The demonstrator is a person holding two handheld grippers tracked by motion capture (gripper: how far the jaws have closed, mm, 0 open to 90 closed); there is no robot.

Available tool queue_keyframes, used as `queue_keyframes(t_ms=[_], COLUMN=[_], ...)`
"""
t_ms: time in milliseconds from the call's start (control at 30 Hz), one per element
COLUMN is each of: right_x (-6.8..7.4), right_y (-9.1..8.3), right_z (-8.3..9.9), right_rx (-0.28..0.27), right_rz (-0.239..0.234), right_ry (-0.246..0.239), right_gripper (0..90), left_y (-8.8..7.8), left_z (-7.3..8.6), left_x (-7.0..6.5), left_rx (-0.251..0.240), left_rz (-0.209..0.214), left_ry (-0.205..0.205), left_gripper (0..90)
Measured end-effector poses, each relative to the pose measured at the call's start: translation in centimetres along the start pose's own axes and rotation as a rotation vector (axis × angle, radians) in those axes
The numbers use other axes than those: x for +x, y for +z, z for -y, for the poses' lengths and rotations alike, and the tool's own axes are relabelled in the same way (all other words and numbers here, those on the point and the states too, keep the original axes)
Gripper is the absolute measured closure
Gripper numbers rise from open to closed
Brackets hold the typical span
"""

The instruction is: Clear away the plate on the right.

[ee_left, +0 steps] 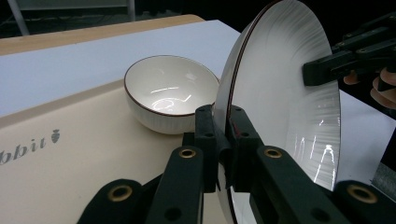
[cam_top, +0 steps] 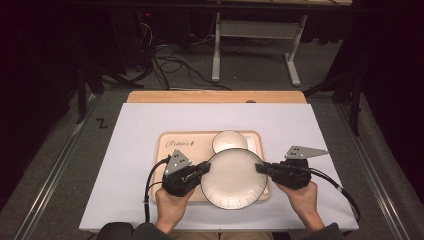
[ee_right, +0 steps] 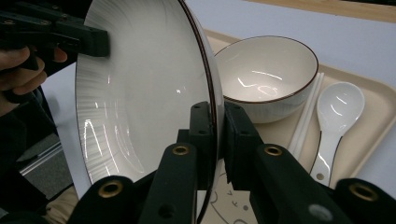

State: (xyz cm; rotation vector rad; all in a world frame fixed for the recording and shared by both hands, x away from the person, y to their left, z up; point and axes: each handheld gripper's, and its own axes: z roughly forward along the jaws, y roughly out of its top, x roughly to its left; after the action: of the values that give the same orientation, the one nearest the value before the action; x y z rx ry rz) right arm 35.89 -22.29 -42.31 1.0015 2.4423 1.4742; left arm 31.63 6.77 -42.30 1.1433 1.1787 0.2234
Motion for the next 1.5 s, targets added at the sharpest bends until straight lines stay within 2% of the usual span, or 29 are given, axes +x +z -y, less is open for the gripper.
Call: queue_keyframes(t_ms=[133,267,467,633,767,867,933,1000,1067,1133,1200,1267,1300,1400,1500], right_x=[-0.1,-0.1,0.0,0.2,0.2,0.2,0.2,-0.1,-0.7,-1.0,-1.4,-2.1,-2.4,-2.7,-3.1], right_y=[0.1,0.0,-0.7,-1.1,-1.9,-2.3,-2.8,-3.2,-3.7,-3.8,-3.9,-3.8,-3.8,-3.7,-3.4], right_z=[0.0,0.2,0.1,0.1,0.0,0.0,0.2,0.2,0.4,0.6,0.8,1.2,1.4,1.7,2.1], right_rx=[0.011,0.021,0.016,0.014,-0.011,-0.007,-0.033,-0.053,-0.068,-0.042,-0.031,-0.02,-0.004,0.036,0.05], right_rz=[-0.009,0.01,0.018,0.015,0.021,0.025,0.065,0.057,0.077,0.132,0.168,0.182,0.213,0.291,0.309], right_ry=[0.012,0.003,-0.005,-0.02,-0.027,-0.047,-0.074,-0.056,-0.031,-0.045,-0.056,-0.038,-0.029,-0.069,-0.089], right_gripper=[69.5,59.6,50.1,48.9,48.0,47.0,47.1,47.0,47.2,47.2,47.7,47.8,47.9,48.5,49.1], left_y=[-0.1,-0.1,-0.4,-0.5,-0.8,-0.9,-1.0,-1.2,-1.4,-1.6,-1.8,-2.2,-2.3,-2.8,-3.3], left_z=[-0.3,-0.2,-0.5,-0.7,-0.9,-0.9,-1.0,-1.2,-1.5,-1.8,-2.1,-2.5,-2.6,-3.2,-3.8], left_x=[0.2,0.3,0.3,0.3,0.2,0.2,0.7,1.1,1.4,1.5,1.7,1.9,1.9,2.4,3.0], left_rx=[0.005,0.01,0.021,0.015,-0.004,-0.009,-0.009,-0.015,-0.02,-0.025,-0.033,-0.041,-0.045,-0.058,-0.074], left_rz=[-0.004,-0.003,0.007,0.001,-0.008,-0.02,-0.043,-0.054,-0.064,-0.069,-0.072,-0.08,-0.083,-0.095,-0.116], left_ry=[0.002,-0.003,0.002,-0.003,0.017,0.036,0.043,0.033,0.025,0.02,0.019,0.007,0.003,-0.012,-0.036], left_gripper=[86.0,86.1,86.2,86.3,86.2,86.2,86.2,86.1,86.0,86.0,86.0,86.0,85.9,85.9,85.9])
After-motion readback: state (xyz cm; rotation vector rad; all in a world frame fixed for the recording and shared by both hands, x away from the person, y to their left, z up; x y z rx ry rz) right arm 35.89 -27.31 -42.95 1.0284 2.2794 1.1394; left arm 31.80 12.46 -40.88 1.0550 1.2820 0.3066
